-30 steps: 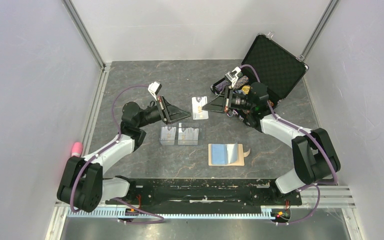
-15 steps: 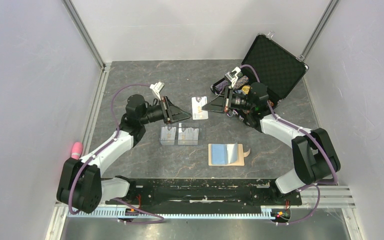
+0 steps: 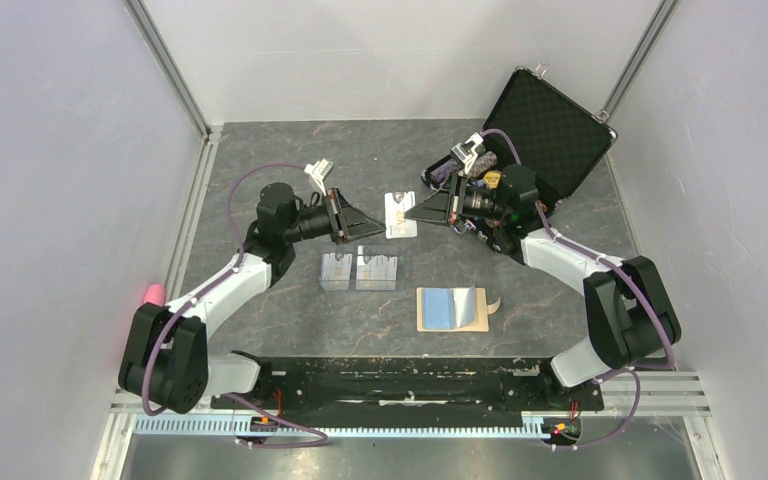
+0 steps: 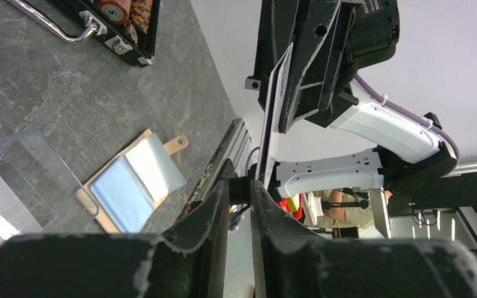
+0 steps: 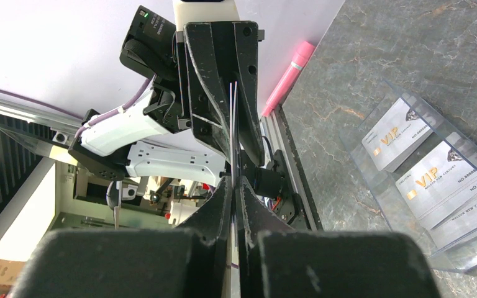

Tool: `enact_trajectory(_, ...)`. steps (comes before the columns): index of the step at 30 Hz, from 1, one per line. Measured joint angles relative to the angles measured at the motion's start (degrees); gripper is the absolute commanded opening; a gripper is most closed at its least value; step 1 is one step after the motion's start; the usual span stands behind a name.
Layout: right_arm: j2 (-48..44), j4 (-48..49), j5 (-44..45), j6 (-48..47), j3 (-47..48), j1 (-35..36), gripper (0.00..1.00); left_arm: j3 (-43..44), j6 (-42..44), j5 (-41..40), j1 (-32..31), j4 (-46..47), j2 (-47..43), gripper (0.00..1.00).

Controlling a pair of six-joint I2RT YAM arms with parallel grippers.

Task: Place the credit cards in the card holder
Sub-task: Place the credit card in the storage box.

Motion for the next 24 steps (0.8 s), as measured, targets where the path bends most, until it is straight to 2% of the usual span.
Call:
enact_trajectory(5, 0.1, 0.1, 0.0, 0.1, 0.0, -0.1, 0.00, 0.2, 0.0, 0.2, 0.0, 0.4, 0.9, 0.24)
enact_trajectory(17, 0.6, 1.7, 0.9, 0.5, -0.5, -1.3, 0.00, 3.1, 0.0, 0.3, -1.7, 0.8, 4.5, 0.30)
enact_trajectory(24, 0.6, 3.8, 2.5, 1.3, -1.1, -2.0, 0.00, 3.2, -4.9, 3.3, -3.0, 10.2, 8.8, 0.30)
